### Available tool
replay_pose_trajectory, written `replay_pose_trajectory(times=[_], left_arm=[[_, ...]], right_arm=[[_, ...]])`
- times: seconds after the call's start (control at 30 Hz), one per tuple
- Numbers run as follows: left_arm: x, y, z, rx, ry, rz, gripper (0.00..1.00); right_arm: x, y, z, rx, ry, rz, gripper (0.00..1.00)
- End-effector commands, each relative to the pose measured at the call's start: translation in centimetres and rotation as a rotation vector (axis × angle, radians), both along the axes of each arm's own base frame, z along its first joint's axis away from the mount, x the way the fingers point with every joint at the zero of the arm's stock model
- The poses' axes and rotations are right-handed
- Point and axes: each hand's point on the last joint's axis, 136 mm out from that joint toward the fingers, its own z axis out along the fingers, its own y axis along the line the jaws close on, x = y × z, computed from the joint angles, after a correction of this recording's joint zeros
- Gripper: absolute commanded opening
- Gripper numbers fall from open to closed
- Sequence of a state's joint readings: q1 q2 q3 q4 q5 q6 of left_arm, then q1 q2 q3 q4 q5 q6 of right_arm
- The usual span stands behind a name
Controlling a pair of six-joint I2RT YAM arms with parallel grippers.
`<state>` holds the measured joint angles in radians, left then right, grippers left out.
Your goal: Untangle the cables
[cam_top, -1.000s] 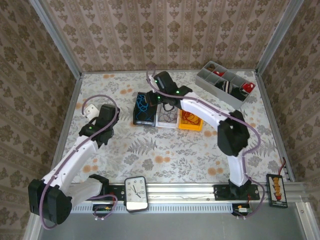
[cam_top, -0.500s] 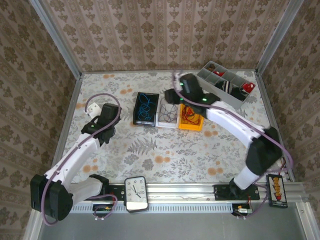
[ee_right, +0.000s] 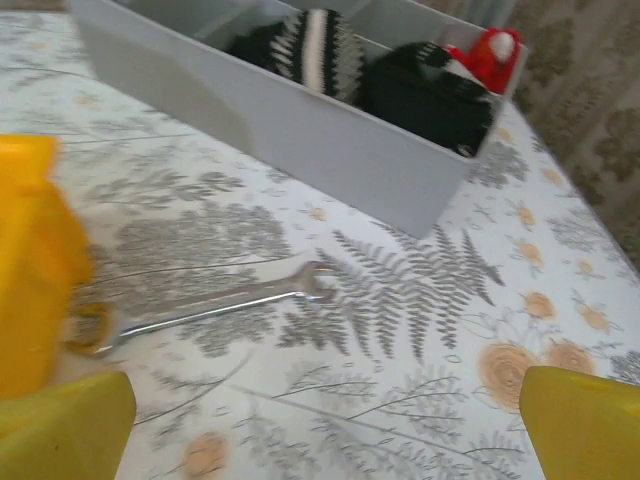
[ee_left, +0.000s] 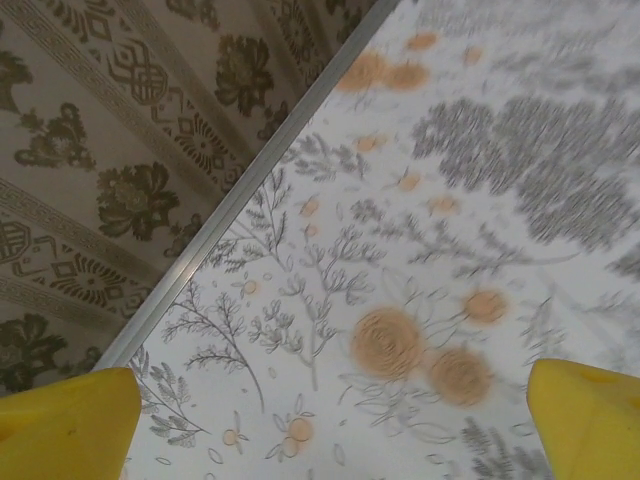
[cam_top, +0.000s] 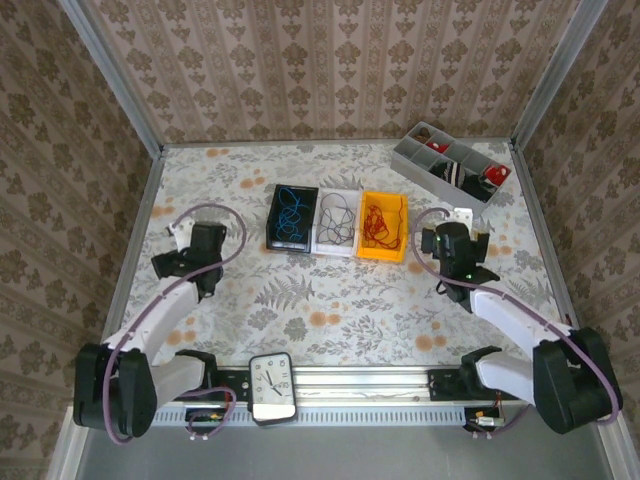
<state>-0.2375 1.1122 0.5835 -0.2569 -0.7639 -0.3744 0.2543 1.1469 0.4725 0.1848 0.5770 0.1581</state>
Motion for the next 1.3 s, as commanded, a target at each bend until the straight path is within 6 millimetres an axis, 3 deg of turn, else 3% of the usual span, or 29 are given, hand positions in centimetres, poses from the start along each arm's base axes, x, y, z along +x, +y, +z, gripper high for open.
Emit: replay_pose_trajectory(times=[0.0, 0.1, 0.23, 0.27, 0.4, 0.57, 0.67, 0.8, 0.87, 0.97, 1.27], left_arm=[[2.0, 0.8, 0.2, 0.065, -0.06, -0.022, 1.0], [3.9, -0.2, -1.1, 0.059, -0.134, -0.095, 1.0], [6.7, -1.4, -0.8, 0.073, -0.184, -0.185, 1.0], [7.3, -1.6, -0.7, 0.067, -0.189, -0.198, 1.0], [9.3, -2.5, -0.7, 0.028, -0.226, -0.296, 1.0], [10.7, -2.5, -1.3, -0.038, -0.217, -0.364, 1.0], [10.9, -2.2, -2.0, -0.039, -0.284, -0.391, 1.0], [10.3, -4.3, -2.2, -0.029, -0.364, -0.512, 1.0], [9.6, -4.1, -2.9, -0.046, -0.334, -0.481, 1.0], [10.3, -3.5, -3.0, -0.073, -0.317, -0.468, 1.0], [10.4, -3.5, -2.8, -0.06, -0.336, -0.476, 1.0]], right_arm=[[1.3, -1.7, 0.9, -0.015, -0.163, -0.092, 1.0], [3.1, -2.0, 0.3, -0.028, -0.16, -0.105, 1.0], [5.5, 0.0, -0.4, -0.047, -0.146, 0.082, 1.0], [5.6, 0.5, -1.2, -0.023, -0.172, 0.142, 1.0], [5.9, -1.5, -2.8, 0.131, -0.22, 0.158, 1.0], [6.1, -0.6, -3.2, 0.144, -0.165, 0.213, 1.0], [6.1, -0.6, -3.1, 0.127, -0.17, 0.199, 1.0], [6.1, -0.6, -3.1, 0.126, -0.169, 0.199, 1.0], [6.1, -0.4, -3.1, 0.116, -0.168, 0.203, 1.0], [6.2, -0.4, -3.1, 0.116, -0.163, 0.204, 1.0], [6.2, -0.4, -3.2, 0.118, -0.159, 0.205, 1.0]])
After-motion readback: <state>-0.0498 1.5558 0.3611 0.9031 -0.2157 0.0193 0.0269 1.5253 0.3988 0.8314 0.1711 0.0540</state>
